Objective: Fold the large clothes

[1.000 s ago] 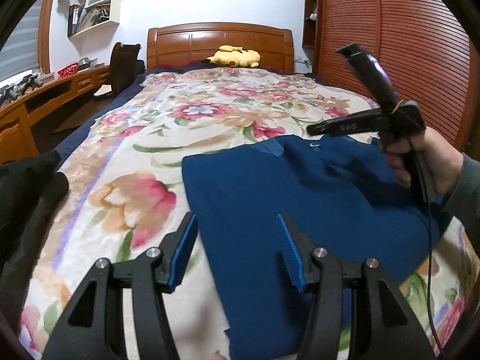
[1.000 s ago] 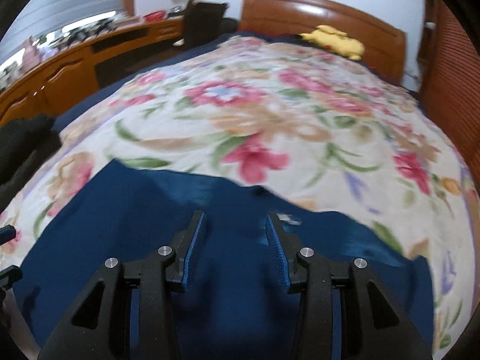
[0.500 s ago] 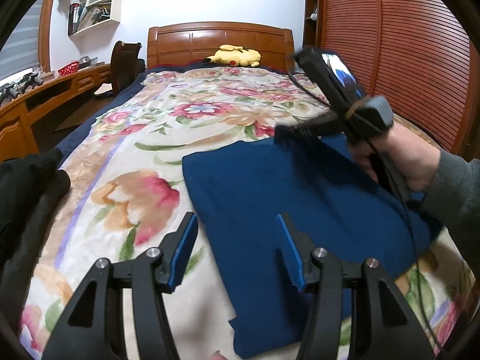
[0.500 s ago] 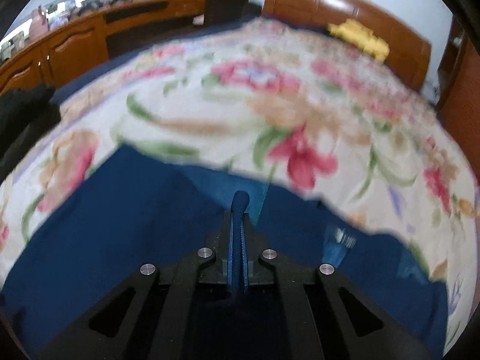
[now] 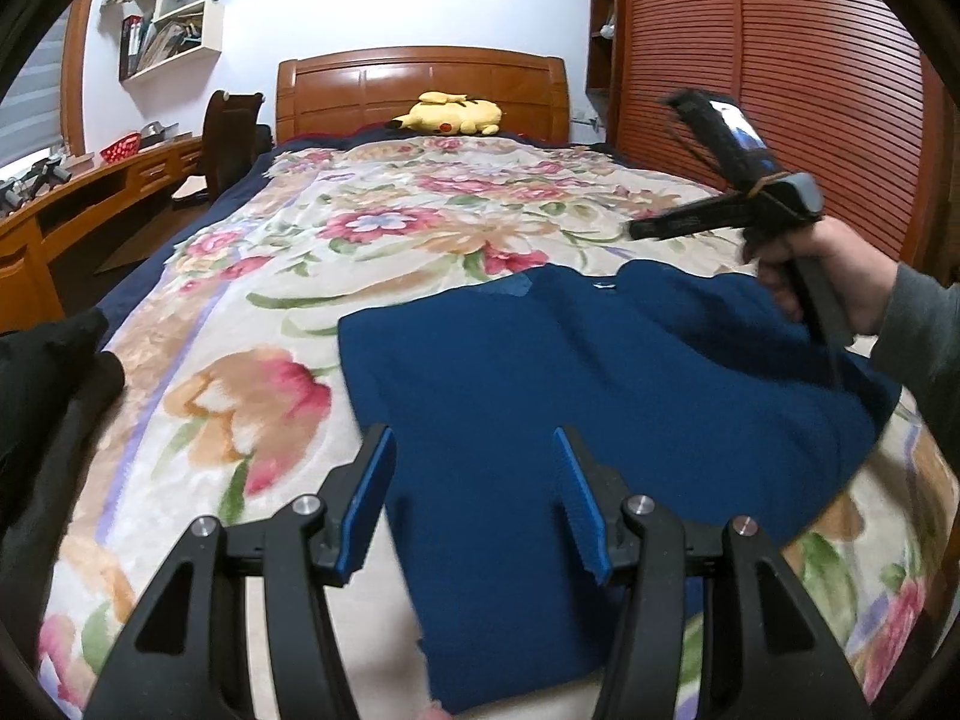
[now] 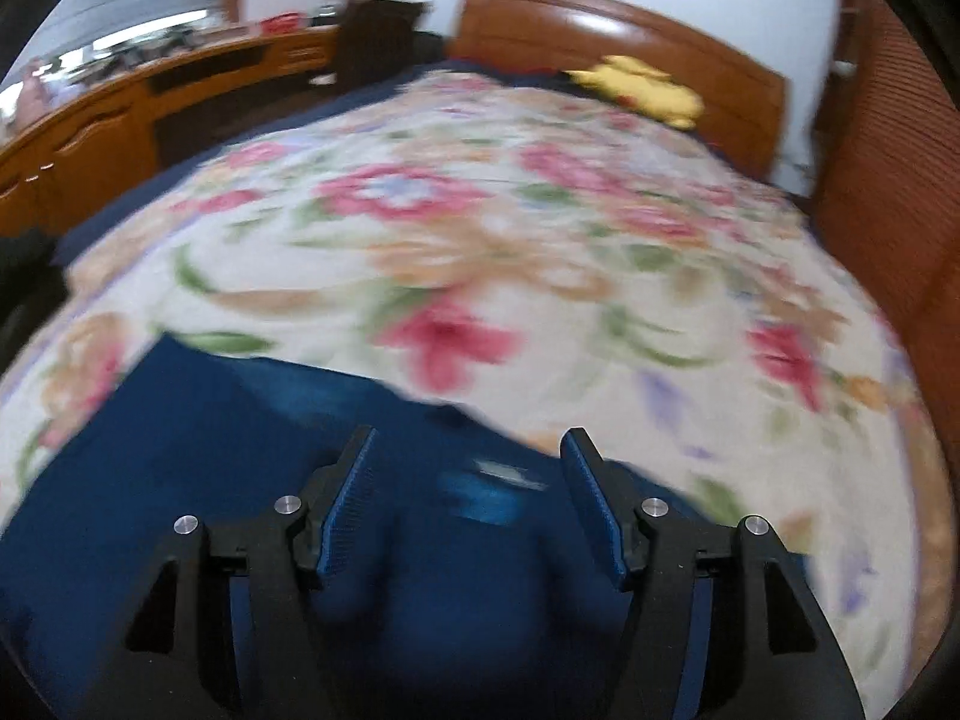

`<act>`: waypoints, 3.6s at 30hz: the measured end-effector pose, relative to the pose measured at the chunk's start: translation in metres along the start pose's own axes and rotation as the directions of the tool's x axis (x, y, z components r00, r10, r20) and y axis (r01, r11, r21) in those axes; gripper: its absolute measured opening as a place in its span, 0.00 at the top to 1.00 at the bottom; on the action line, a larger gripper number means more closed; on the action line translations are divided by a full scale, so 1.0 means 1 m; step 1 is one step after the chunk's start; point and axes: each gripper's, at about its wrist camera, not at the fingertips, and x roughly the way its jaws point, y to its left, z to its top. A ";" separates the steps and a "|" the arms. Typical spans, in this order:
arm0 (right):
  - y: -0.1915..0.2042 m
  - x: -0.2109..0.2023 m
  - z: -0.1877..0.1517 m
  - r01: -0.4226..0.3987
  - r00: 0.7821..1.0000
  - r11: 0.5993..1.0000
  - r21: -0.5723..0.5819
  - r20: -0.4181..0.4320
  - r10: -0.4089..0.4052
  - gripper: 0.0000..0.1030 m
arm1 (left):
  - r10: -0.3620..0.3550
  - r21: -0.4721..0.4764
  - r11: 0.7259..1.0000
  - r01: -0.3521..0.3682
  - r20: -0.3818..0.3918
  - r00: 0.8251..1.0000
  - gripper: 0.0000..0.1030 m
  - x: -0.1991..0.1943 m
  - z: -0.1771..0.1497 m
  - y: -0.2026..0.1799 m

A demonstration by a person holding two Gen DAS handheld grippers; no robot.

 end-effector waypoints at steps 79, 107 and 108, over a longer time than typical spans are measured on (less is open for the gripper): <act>-0.075 -0.115 -0.257 -0.055 0.996 0.945 0.321 -0.055 0.077 0.20 | -0.164 0.168 0.968 0.187 -0.143 0.976 0.47 0.038 -0.029 -0.134; -0.041 -0.193 -0.170 -0.142 0.986 0.969 0.203 0.111 0.121 0.80 | -0.206 0.094 0.972 0.217 -0.108 0.972 0.47 0.014 -0.020 -0.108; -0.033 -0.196 -0.162 -0.135 0.986 0.974 0.181 0.117 0.115 0.80 | -0.200 0.096 0.973 0.209 -0.099 0.975 0.47 0.009 -0.020 -0.104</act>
